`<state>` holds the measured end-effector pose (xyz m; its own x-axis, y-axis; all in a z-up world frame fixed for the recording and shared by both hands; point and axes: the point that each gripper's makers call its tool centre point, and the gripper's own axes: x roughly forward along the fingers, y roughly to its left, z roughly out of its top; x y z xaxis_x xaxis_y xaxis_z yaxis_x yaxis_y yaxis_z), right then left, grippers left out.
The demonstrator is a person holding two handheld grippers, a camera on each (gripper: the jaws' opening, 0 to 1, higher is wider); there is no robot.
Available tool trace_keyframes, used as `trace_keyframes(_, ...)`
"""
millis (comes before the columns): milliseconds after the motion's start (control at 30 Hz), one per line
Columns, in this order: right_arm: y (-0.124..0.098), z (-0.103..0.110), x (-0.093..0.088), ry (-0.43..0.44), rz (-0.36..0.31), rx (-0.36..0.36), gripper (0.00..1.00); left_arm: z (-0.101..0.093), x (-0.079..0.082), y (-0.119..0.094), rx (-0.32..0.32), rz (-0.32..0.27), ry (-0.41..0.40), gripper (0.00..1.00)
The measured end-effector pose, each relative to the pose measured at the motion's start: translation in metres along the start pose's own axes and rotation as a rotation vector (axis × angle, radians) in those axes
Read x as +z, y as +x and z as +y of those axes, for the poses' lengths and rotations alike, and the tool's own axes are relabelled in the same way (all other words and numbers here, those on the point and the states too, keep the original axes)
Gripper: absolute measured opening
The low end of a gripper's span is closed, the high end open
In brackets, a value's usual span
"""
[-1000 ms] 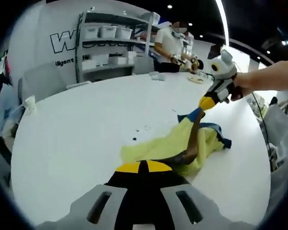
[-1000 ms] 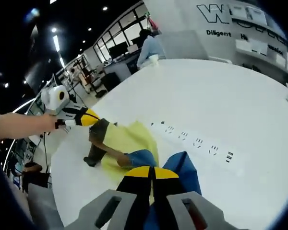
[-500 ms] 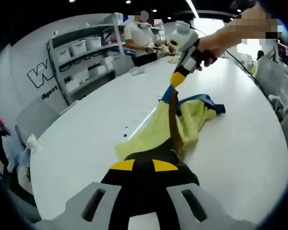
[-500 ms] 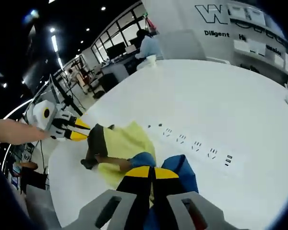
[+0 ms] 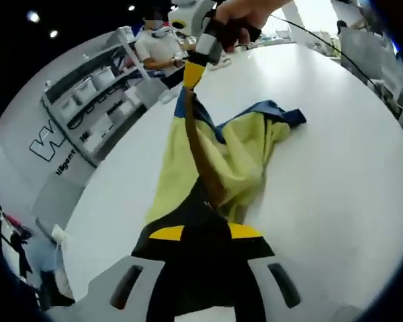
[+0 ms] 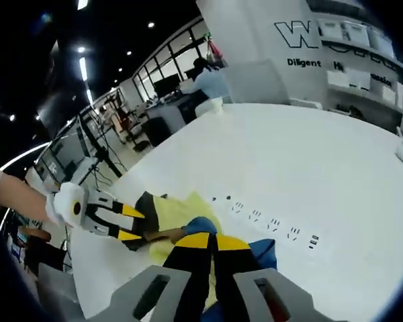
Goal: Fold the garment on the visible template until the final outline fits inside the template.
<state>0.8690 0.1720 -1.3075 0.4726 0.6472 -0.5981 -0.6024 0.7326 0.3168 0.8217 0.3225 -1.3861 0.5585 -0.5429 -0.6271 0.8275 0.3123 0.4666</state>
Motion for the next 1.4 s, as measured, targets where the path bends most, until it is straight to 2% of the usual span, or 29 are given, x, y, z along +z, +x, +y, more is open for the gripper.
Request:
trace_keyframes(33, -0.001, 0.001, 0.001, -0.001, -0.004, 0.001, 0.00, 0.000, -0.003, 0.003, 0.015, 0.022, 0.036, 0.28)
trace_keyframes(100, -0.004, 0.004, 0.005, -0.007, -0.013, 0.007, 0.00, -0.001, -0.002, 0.007, 0.038, 0.027, 0.059, 0.31)
trace_keyframes(133, -0.005, 0.005, 0.007, -0.004, -0.020, 0.011, 0.00, 0.003, -0.001, 0.007, 0.063, 0.031, 0.101, 0.33)
trace_keyframes(233, -0.009, 0.008, 0.011, -0.008, -0.029, 0.022, 0.00, 0.004, 0.002, 0.012, 0.096, 0.025, 0.100, 0.33)
trace_keyframes(300, -0.011, 0.011, 0.011, -0.010, -0.030, 0.031, 0.00, 0.003, 0.004, 0.017, 0.087, 0.024, 0.074, 0.31)
trace_keyframes(367, -0.012, 0.012, 0.011, -0.011, -0.030, 0.033, 0.00, 0.003, 0.004, 0.021, 0.101, 0.032, 0.088, 0.32)
trace_keyframes(533, -0.017, 0.014, 0.010, -0.006, -0.029, 0.050, 0.00, 0.008, 0.004, 0.028, 0.121, 0.032, 0.060, 0.33)
trace_keyframes(600, -0.019, 0.015, 0.008, -0.006, -0.022, 0.057, 0.00, 0.010, 0.006, 0.028, 0.130, 0.022, 0.063, 0.29)
trace_keyframes(733, -0.024, 0.014, 0.006, -0.008, -0.016, 0.062, 0.00, 0.017, 0.010, 0.027, 0.149, 0.007, 0.053, 0.09)
trace_keyframes(800, -0.026, 0.013, 0.005, -0.007, -0.016, 0.065, 0.00, 0.023, 0.010, 0.026, 0.157, 0.001, 0.039, 0.08)
trace_keyframes(900, -0.028, 0.011, 0.002, -0.007, -0.010, 0.062, 0.00, 0.031, 0.017, 0.020, 0.160, -0.038, 0.004, 0.07)
trace_keyframes(967, -0.029, 0.009, 0.000, -0.010, -0.004, 0.058, 0.00, 0.034, 0.018, 0.016, 0.159, -0.042, 0.009, 0.07)
trace_keyframes(1100, -0.031, 0.008, -0.001, -0.025, 0.000, 0.056, 0.00, 0.047, 0.021, 0.004, 0.136, -0.068, -0.058, 0.07)
trace_keyframes(1233, -0.033, 0.009, -0.004, -0.061, 0.014, 0.054, 0.00, 0.058, 0.029, -0.011, 0.094, -0.092, -0.122, 0.06)
trace_keyframes(1400, -0.040, 0.016, -0.007, -0.122, 0.026, 0.056, 0.00, 0.071, 0.041, -0.032, 0.073, -0.108, -0.164, 0.06)
